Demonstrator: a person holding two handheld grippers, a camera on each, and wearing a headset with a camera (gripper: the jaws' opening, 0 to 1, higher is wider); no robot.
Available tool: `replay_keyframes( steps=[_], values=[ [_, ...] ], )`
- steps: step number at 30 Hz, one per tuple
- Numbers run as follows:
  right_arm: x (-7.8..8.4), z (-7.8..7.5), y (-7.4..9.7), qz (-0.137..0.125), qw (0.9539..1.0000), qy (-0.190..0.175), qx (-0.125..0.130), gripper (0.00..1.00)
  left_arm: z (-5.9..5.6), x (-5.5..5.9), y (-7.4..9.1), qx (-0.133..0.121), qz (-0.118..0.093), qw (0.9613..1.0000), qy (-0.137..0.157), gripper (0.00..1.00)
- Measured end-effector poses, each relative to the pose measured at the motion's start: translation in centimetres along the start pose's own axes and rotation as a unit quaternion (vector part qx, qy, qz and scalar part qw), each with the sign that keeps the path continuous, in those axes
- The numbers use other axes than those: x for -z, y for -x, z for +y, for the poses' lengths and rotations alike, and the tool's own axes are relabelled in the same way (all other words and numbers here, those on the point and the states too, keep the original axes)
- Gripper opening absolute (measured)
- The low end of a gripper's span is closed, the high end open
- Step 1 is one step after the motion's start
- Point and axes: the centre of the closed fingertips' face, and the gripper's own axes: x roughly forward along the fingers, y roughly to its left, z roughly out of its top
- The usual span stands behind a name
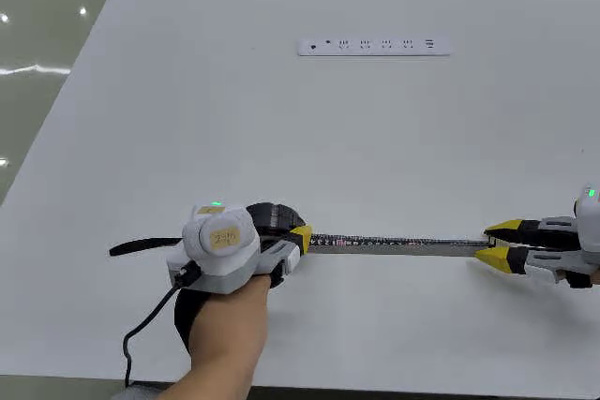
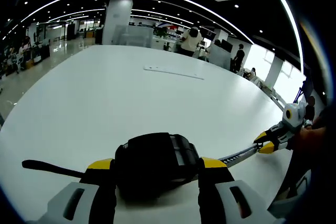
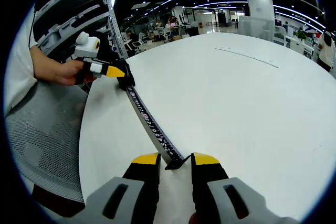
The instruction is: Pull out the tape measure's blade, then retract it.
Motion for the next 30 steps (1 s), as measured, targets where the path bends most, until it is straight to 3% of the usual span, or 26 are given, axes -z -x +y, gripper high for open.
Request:
replay_keyframes(
  steps=[10,16,18,24,28,30],
  values=[
    [-0.20,0.01,-0.01,-0.002,0.9994,-0.018,-0.029,0.15,-0.03,0.01,0.00,0.000,0.001,1.0000,-0.003,0.60],
    [-0.12,0.38,-0.07,-0.002,0.9995,-0.005,-0.031,0.14,0.00,0.00,-0.03,0.000,0.001,1.0000,-0.003,0.60],
    [-0.13,0.28,-0.05,0.002,0.9996,0.018,-0.023,0.14,0.02,0.02,-0.05,-0.001,0.001,1.0000,-0.004,0.60],
    [-0.36,0.54,0.16,0.002,0.9991,0.042,-0.003,0.13,0.02,0.07,-0.04,-0.001,0.003,1.0000,-0.008,0.60],
    [-0.27,0.88,0.28,0.005,0.9970,0.075,0.020,0.12,0.01,0.07,-0.04,0.000,0.003,0.9999,-0.012,0.60],
    [-0.24,0.89,0.45,0.003,0.9941,0.099,0.043,0.12,-0.01,0.08,-0.05,0.000,0.003,0.9999,-0.013,0.60]
  ],
)
